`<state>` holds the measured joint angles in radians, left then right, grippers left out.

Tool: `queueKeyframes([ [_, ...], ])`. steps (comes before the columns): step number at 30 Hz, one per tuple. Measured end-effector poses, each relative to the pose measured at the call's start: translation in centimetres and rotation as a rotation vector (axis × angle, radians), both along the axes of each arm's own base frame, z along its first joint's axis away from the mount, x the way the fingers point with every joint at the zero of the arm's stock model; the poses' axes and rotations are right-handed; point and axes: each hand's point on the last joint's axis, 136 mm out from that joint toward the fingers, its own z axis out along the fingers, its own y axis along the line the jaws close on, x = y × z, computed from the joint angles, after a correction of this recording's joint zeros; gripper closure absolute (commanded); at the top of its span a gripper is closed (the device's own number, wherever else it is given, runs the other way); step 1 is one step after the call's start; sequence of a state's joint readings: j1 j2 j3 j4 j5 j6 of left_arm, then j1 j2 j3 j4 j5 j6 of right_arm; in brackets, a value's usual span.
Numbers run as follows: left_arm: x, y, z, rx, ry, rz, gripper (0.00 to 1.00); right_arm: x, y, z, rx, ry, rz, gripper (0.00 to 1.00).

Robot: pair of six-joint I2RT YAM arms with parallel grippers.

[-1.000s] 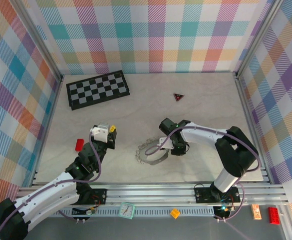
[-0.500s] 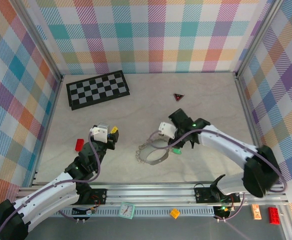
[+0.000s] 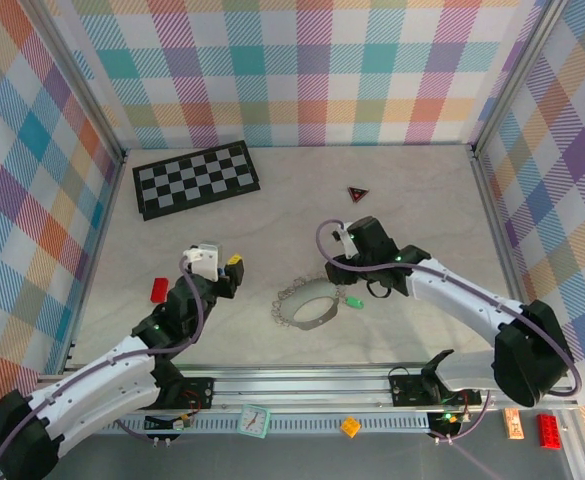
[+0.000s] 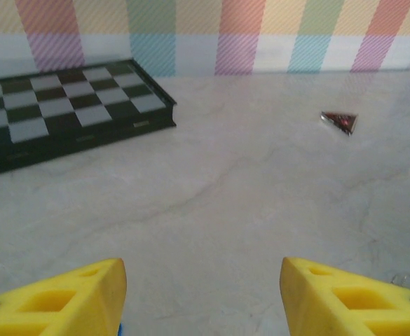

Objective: Put the keys on the keyring

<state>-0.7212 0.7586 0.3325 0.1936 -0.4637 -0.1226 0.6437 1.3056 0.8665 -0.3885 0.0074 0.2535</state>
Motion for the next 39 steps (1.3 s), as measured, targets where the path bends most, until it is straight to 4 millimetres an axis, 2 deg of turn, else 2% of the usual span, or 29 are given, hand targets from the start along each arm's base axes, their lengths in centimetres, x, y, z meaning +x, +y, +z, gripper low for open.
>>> queueKeyframes([
  [3,0.6,-1.4,-1.3,-0.016,0.057,-0.026,0.42,0.5,-0.1,-0.5,-0.012,0.041,-0.014,0.62],
  [7,2.1,-3.8,-2.3,-0.049,0.124,-0.054,0.46,1.4,-0.9,-2.3,-0.048,0.139,-0.056,0.68],
  [12,3.8,-7.2,-3.5,-0.085,0.211,-0.109,0.46,0.8,-2.4,-3.8,-0.052,0.249,-0.109,0.71],
  [17,5.3,-9.5,-3.4,-0.127,0.253,-0.134,0.46,0.1,-1.3,-5.3,-0.013,0.361,-0.111,0.74],
  [21,5.6,-9.7,-3.3,-0.171,0.266,-0.111,0.46,0.4,-0.4,-6.4,-0.006,0.421,-0.112,0.76],
  [28,6.0,-8.3,-3.8,-0.223,0.272,-0.004,0.46,1.7,0.5,-7.3,-0.017,0.452,-0.108,0.79],
  [39,6.5,-8.3,-4.9,-0.234,0.281,0.039,0.46,2.0,0.3,-8.3,-0.051,0.476,-0.122,0.77],
])
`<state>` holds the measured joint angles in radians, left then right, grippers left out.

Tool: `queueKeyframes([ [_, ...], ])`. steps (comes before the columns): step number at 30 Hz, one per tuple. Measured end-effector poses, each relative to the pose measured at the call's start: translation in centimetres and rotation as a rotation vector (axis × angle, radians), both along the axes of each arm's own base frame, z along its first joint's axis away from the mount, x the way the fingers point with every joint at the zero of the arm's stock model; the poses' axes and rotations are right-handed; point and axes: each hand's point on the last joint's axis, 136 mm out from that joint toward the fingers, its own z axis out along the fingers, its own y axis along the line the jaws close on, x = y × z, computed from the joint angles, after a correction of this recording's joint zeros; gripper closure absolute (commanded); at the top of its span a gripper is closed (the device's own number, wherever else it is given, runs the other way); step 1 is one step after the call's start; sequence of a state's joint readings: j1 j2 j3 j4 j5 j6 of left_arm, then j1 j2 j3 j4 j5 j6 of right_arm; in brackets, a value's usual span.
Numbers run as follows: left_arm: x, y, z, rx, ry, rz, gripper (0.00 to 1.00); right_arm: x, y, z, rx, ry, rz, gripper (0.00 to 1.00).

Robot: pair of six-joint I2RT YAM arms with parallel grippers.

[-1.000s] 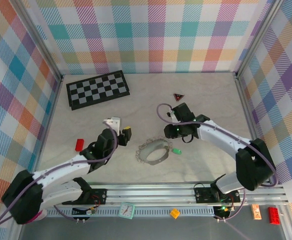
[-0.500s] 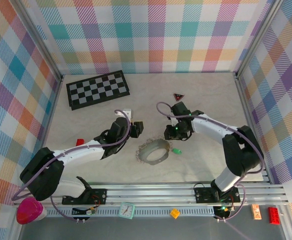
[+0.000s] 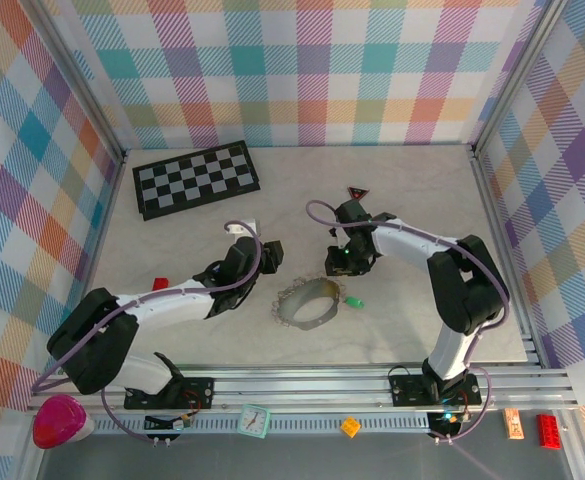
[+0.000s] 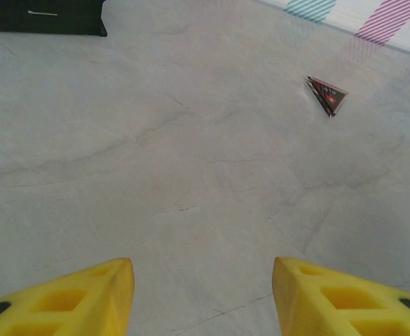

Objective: Put the keys on the keyring

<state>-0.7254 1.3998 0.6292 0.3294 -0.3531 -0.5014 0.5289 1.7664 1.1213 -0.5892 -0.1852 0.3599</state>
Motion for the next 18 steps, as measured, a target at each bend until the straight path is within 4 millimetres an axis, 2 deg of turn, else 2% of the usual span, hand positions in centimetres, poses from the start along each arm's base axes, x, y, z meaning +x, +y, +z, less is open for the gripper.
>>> queueKeyframes([
  [6,0.0,-0.5,0.3,-0.017,-0.011,-0.007,0.46,-0.2,-0.1,-1.0,-0.013,0.028,-0.007,0.8],
  [18,-0.5,-1.1,0.3,-0.02,-0.013,-0.017,0.46,-0.1,0.0,-1.0,-0.003,0.035,-0.022,0.79],
])
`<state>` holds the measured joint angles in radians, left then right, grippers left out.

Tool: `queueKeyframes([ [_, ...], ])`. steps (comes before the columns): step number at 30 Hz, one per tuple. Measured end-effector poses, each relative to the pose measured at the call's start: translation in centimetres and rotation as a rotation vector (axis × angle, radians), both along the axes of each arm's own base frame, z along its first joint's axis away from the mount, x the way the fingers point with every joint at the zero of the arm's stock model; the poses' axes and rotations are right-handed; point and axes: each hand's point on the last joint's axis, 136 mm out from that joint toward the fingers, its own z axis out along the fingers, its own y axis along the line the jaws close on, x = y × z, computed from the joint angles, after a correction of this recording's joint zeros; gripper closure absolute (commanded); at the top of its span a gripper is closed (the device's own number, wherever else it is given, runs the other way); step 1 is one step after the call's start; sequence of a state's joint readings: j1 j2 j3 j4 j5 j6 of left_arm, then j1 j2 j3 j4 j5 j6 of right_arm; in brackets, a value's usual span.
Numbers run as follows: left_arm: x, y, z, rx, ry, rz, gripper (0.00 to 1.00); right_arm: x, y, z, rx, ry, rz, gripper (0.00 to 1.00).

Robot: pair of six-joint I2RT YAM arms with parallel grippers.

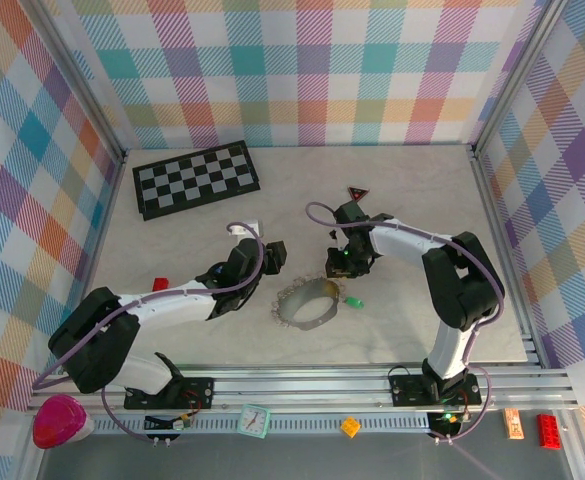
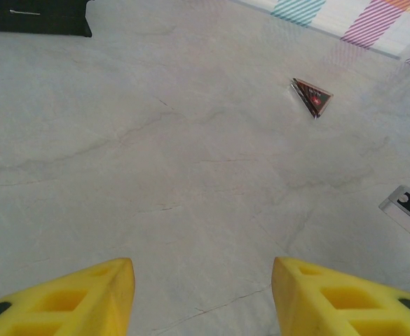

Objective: Put the keys on the keyring

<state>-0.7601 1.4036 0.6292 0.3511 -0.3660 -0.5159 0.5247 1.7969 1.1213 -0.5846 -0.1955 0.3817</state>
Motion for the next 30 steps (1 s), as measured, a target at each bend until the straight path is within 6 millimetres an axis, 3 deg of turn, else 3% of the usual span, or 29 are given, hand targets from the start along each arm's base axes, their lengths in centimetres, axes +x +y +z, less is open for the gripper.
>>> queueKeyframes([
  [5,0.0,0.1,0.0,0.003,-0.004,0.007,0.46,0.0,0.0,0.2,0.003,-0.004,-0.003,0.77],
  [12,0.0,0.1,0.1,0.005,-0.006,0.012,0.46,0.8,0.5,2.7,0.049,-0.072,-0.023,0.8],
  [30,-0.3,0.2,1.1,-0.006,-0.033,0.019,0.46,0.1,0.4,0.4,0.028,0.014,-0.049,0.8],
])
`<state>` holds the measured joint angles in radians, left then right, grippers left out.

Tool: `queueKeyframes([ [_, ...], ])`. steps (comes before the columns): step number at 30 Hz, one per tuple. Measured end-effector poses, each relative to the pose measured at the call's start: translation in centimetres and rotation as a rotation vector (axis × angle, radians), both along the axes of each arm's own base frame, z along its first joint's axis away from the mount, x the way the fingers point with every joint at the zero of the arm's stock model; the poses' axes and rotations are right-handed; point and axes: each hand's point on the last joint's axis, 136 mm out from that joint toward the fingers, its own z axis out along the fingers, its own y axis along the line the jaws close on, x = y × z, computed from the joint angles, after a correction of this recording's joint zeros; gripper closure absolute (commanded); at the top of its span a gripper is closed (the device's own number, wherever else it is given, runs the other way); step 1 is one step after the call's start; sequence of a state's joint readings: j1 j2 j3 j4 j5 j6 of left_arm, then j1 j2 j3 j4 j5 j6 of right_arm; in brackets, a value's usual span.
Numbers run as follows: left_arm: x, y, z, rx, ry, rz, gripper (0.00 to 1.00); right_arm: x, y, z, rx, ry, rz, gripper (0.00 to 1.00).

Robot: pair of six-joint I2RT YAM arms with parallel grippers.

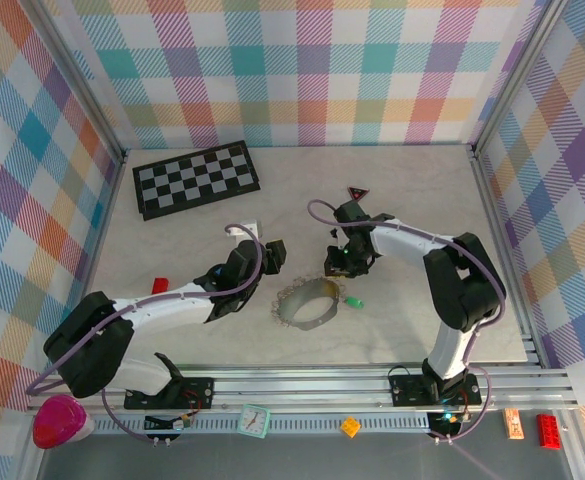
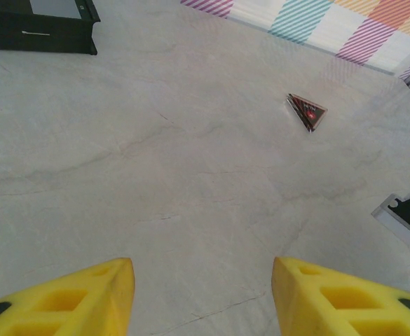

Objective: Put the keys on the keyring

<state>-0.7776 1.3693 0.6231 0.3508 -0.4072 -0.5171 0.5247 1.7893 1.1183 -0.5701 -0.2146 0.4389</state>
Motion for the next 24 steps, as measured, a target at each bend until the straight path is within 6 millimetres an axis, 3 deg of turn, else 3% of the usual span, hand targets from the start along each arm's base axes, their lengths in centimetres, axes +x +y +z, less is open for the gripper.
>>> queueKeyframes([
  [24,-0.3,0.42,0.12,0.012,-0.014,0.022,0.47,-0.24,0.01,-0.88,-0.006,0.027,-0.001,0.84],
])
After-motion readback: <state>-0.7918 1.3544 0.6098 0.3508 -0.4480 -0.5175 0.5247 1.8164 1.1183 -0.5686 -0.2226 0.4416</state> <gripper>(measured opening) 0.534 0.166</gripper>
